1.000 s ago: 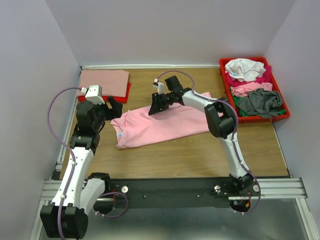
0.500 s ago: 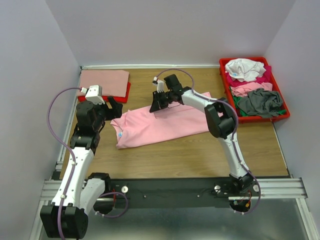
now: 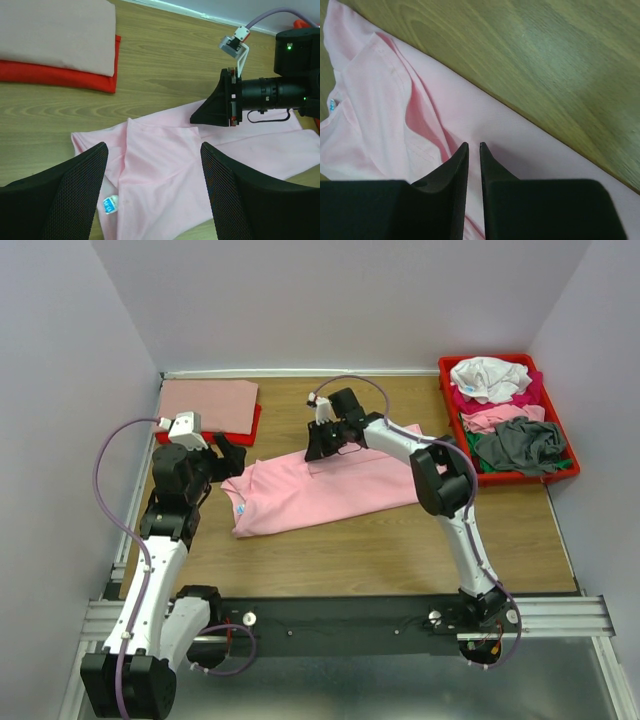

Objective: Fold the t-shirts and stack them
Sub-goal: Fold the tshirt

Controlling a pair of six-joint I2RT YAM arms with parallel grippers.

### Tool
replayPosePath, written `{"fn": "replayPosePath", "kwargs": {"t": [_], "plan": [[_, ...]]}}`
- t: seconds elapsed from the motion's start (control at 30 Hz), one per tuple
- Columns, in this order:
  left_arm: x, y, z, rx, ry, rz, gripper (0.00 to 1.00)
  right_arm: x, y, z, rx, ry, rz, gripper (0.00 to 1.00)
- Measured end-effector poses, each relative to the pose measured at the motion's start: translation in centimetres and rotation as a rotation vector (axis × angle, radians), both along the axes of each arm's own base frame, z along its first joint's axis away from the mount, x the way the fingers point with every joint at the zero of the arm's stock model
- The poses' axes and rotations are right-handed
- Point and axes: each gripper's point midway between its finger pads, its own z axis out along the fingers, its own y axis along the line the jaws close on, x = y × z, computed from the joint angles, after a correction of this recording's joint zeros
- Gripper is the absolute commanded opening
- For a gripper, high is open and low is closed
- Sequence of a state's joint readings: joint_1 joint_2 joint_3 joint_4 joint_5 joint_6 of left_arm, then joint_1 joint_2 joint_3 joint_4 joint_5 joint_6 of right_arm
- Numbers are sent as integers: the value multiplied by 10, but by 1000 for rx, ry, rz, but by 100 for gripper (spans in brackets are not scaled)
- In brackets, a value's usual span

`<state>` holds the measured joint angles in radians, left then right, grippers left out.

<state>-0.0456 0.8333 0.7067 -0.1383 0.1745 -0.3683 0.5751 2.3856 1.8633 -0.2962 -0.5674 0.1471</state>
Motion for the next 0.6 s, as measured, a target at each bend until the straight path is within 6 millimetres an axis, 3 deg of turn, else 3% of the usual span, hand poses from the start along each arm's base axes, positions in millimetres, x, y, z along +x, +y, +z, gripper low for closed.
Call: {"fn": "replayPosePath", "kwargs": {"t": [0.03,0.1,0.13,0.2,0.23,0.33,0.43,0.53,0.6], "plan": [[-2,-1,-1,-26,6,6,81,1,-1,1,-9,-12,-2,37],[-7,-4,-7,-81,30,16,79,5,-7,5,-41,-55,1,51],[-10,-6,-13,-120,53,24,79,7,-11,9,-60,-80,4,66],[-19,-10,-33,-197,123,45,75,9,-16,24,-82,-143,29,76],[-24,-12,-47,-239,170,60,69,8,-20,40,-92,-205,67,78],[-47,-20,-97,-356,354,103,68,-12,-34,88,-97,-360,211,79],[-78,-26,-138,-451,540,170,68,-56,-56,125,-91,-526,435,79],[-91,-27,-144,-500,612,229,68,-96,-76,131,-93,-602,574,79],[-97,-26,-146,-527,646,270,67,-122,-91,116,-110,-579,645,79]]}}
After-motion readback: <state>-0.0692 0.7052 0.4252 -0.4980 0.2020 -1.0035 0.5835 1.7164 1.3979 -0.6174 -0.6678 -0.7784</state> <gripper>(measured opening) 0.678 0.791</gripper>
